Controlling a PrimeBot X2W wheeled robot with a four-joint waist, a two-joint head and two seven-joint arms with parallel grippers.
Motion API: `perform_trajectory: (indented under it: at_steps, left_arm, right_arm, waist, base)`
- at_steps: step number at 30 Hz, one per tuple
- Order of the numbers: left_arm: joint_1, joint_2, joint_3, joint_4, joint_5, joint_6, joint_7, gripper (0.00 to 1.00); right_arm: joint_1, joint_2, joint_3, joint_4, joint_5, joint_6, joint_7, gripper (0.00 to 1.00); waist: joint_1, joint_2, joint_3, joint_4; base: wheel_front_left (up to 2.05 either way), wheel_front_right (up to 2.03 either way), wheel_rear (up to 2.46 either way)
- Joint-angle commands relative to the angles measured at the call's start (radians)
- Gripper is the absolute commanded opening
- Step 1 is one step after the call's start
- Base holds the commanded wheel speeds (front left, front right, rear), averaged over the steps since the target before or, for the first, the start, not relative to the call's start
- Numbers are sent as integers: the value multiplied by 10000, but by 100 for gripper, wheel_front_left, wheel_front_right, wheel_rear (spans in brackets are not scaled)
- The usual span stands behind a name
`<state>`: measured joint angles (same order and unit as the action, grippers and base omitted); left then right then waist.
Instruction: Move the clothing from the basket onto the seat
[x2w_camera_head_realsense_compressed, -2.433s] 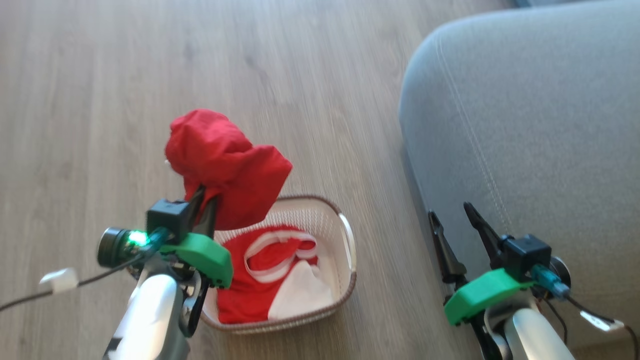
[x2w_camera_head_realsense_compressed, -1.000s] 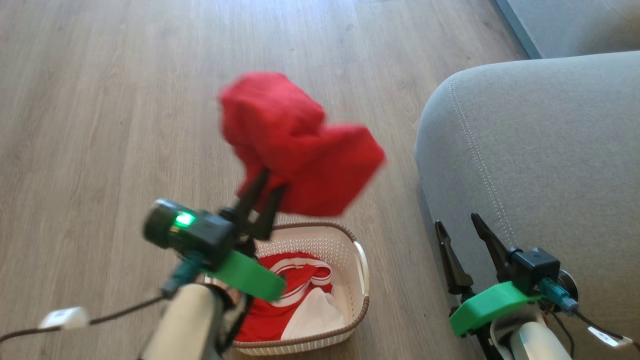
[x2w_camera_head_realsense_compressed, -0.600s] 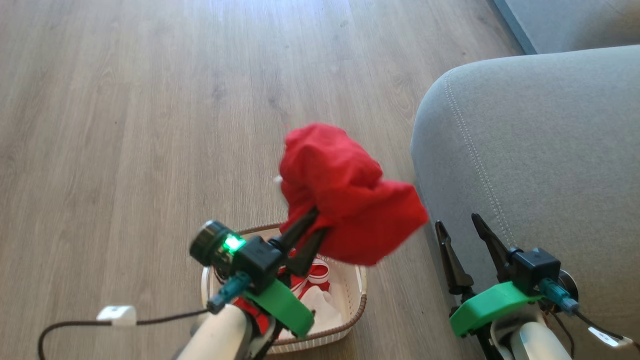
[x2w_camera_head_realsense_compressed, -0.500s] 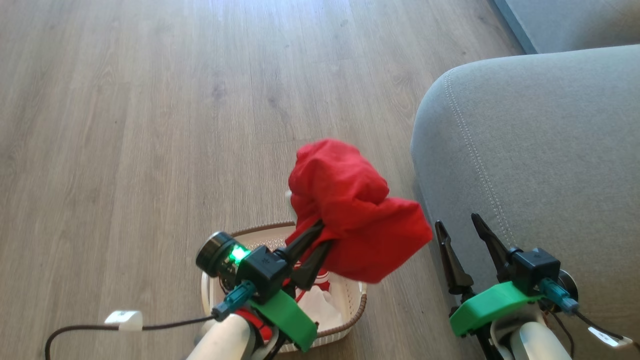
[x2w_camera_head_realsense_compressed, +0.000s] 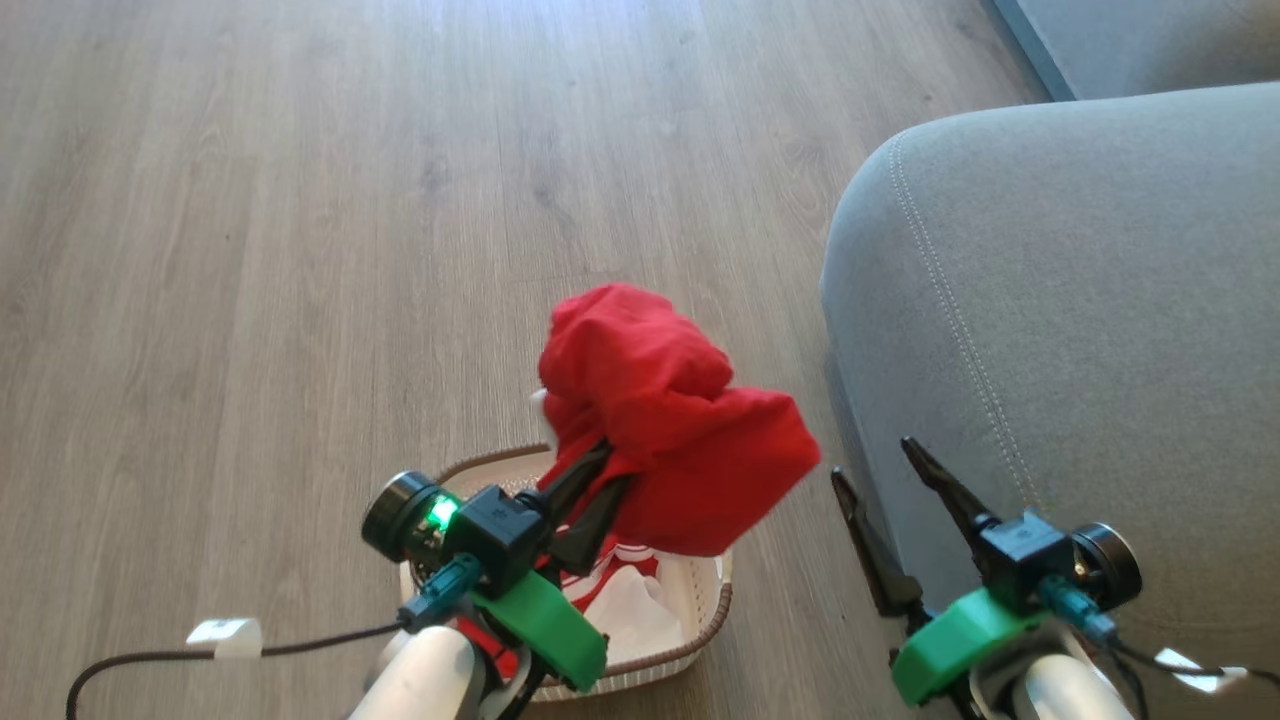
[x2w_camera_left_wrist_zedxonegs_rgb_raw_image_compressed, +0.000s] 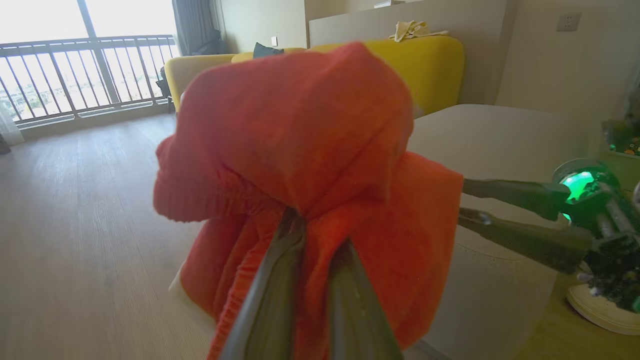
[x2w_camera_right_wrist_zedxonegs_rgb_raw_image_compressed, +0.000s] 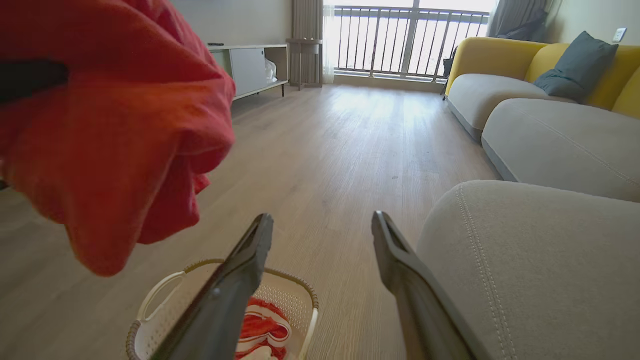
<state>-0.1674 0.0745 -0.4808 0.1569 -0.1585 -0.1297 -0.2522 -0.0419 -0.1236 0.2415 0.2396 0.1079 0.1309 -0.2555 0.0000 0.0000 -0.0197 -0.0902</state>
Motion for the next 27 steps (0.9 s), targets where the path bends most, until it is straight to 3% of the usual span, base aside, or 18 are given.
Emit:
perform_trajectory:
  at_steps: [1, 6, 11, 17, 27]
  left_arm:
    - [-461, 127, 452, -196, 17, -8, -95, 0]
    - [-516, 211, 569, 16, 157, -9, -95, 0]
    - [-544, 240, 501, 65, 275, -9, -95, 0]
    - [-606, 279, 139, 66, 378, -9, -95, 0]
    - [-821, 635, -915, 17, 634, -9, -95, 0]
  right_arm:
    - [1, -388, 539, -550, 72, -2, -63, 100]
    - [12, -1451, 1856, -1513, 624, -2, -63, 100]
    - [-167, -1968, 2329, -2275, 960, -2, -63, 100]
    - [-450, -2218, 2293, -2668, 961, -2, -63, 100]
    - [-1142, -2545, 3004, -2126, 663, -2, -63, 100]
  waist:
    - [0, 0, 61, -57]
    - [0, 0, 149, -141]
    - [0, 0, 195, -190]
    - [0, 0, 219, -108]
    - [0, 0, 242, 113]
  base:
    - [0, 0, 0]
    - [0, 0, 0]
    - [0, 0, 0]
    - [0, 0, 0]
    - [0, 0, 0]
